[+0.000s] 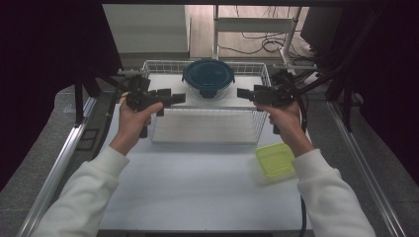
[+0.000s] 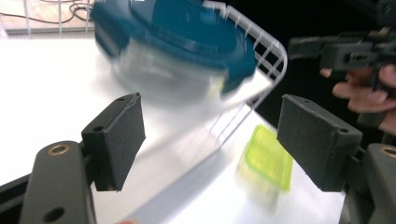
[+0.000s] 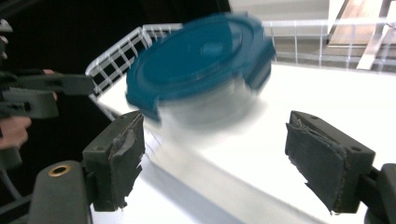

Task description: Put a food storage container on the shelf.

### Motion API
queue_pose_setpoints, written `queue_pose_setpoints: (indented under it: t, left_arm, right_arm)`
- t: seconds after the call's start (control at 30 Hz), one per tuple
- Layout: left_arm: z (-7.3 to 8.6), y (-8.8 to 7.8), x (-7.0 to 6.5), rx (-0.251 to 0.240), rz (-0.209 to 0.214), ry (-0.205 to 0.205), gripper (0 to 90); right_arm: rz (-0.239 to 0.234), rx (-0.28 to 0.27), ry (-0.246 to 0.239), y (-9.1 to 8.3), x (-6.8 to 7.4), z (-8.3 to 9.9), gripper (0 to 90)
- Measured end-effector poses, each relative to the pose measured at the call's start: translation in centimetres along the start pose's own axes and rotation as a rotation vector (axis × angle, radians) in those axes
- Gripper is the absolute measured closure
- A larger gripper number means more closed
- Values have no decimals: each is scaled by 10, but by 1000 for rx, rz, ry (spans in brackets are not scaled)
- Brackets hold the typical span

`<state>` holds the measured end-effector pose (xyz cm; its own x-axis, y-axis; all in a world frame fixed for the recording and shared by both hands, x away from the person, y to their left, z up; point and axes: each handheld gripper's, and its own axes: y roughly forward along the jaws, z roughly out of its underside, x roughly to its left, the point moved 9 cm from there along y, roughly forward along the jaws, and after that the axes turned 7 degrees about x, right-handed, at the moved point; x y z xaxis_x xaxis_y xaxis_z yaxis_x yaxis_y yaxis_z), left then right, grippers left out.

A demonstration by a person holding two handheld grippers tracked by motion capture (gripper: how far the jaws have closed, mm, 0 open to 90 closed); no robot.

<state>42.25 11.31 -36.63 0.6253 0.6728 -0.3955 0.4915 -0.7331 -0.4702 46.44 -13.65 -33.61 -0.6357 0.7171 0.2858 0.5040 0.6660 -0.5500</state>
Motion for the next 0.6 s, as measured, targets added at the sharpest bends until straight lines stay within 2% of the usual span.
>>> queue_pose_setpoints:
  t: [0.1,0.27,0.37,0.5,0.6]
  left_arm:
    - [26,-6,-2,9,-2,1,230]
    - [68,-13,-6,27,-36,36,231]
    - [92,-12,-9,54,-49,58,231]
    - [121,-6,-11,105,-116,130,231]
    - [140,-1,-14,142,-136,158,231]
  right_arm:
    - [14,9,-42,-9,0,23,218]
    - [9,17,-75,-24,0,60,234]
    - [2,25,-77,-29,0,81,239]
    - [-7,33,-69,-30,-3,106,244]
    - [-8,61,-57,-27,-6,125,245]
